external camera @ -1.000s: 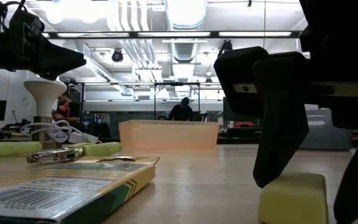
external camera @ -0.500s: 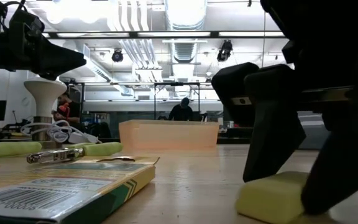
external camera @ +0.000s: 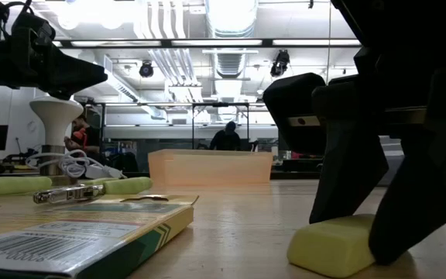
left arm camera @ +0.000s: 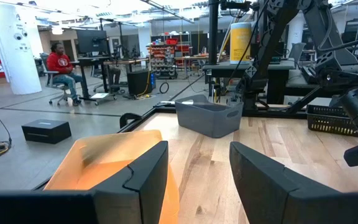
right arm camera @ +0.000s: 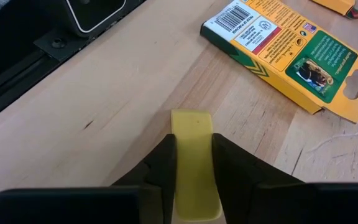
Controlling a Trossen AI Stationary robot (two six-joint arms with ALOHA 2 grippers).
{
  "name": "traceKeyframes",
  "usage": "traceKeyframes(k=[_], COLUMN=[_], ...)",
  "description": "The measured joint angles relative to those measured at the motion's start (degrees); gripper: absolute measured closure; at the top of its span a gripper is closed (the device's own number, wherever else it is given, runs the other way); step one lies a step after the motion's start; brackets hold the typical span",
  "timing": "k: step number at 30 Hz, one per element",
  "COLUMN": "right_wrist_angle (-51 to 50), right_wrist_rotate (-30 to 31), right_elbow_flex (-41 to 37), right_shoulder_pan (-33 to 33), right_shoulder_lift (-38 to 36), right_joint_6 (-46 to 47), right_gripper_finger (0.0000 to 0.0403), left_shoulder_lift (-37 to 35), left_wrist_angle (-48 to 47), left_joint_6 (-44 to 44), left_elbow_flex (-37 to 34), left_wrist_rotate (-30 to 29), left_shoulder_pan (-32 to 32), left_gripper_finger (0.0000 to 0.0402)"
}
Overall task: Pick & Place School Supplies
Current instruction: Put the yellow eraser into the black basket
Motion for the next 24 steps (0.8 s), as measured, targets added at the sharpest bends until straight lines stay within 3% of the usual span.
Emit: traceKeyframes(k=[24], right_wrist_angle=[-3.3], right_wrist_rotate=[3.7], right_elbow_flex=[-0.1], right_shoulder_pan=[0.0], right_shoulder_lift=[-7.4], right_joint_6=[1.6], right_gripper_finger=[0.0308], left_shoulder_lift=[0.0], left_wrist_angle=[0.0], left_joint_6=[0.0], left_elbow_flex=[0.0], left_wrist_rotate=[0.0], left_shoulder_pan=[0.0], left_gripper_finger=[0.0223])
